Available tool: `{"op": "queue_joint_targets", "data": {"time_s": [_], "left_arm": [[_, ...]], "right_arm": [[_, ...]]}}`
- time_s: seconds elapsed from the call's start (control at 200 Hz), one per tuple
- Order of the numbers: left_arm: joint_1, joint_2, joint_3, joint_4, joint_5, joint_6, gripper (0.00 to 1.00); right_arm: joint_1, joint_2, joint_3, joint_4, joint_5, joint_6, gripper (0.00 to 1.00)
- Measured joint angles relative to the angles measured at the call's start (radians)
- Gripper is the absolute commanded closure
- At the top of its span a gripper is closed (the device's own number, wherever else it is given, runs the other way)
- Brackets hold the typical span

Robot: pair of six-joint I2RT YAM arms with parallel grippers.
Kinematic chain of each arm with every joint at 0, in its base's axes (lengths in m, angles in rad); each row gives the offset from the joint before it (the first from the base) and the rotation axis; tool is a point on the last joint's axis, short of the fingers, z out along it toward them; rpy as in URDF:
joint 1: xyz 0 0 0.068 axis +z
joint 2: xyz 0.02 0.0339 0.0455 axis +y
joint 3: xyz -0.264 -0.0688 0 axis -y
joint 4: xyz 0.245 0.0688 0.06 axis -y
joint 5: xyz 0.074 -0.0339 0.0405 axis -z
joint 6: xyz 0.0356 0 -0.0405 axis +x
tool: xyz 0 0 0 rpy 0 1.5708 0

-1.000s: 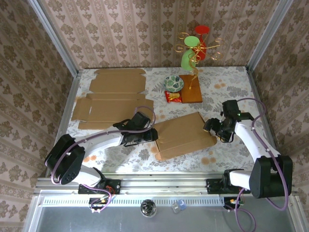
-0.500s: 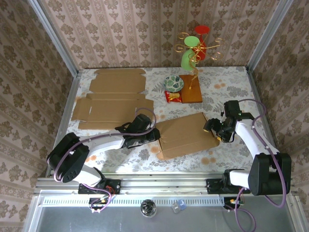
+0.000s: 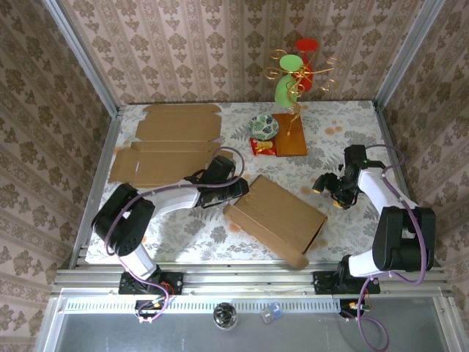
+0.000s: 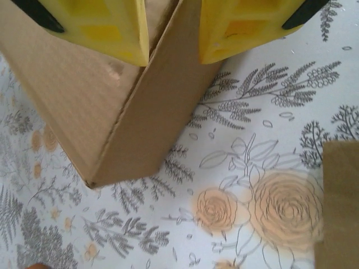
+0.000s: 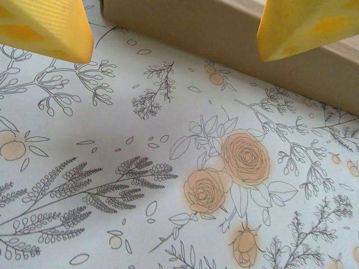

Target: Fold the paper box

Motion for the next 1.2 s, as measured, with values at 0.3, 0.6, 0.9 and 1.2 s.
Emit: {"op": "queue_joint_targets", "data": {"time_s": [0.3, 0.6, 0.9, 1.2], "left_arm": [[0.005, -0.066, 0.007, -0.079, 0.002, 0.063, 0.57], [0.005, -0.074, 0.068, -0.177, 0.016, 0.163, 0.53], [0.005, 0.016, 0.159, -0.213, 0.075, 0.245, 0.49], [0.042, 0.052, 0.201, -0.286, 0.097, 0.336, 0.46]], "right_arm": [[0.032, -0.388, -0.113, -0.063, -0.01, 0.171, 0.24], [0.355, -0.525, -0.22, -0.224, -0.011, 0.557, 0.19], [0.462, -0.582, -0.416, -0.099, -0.059, 0.844, 0.22], [0.323, -0.376, -0.362, 0.135, -0.072, 0.766, 0.43]]}}
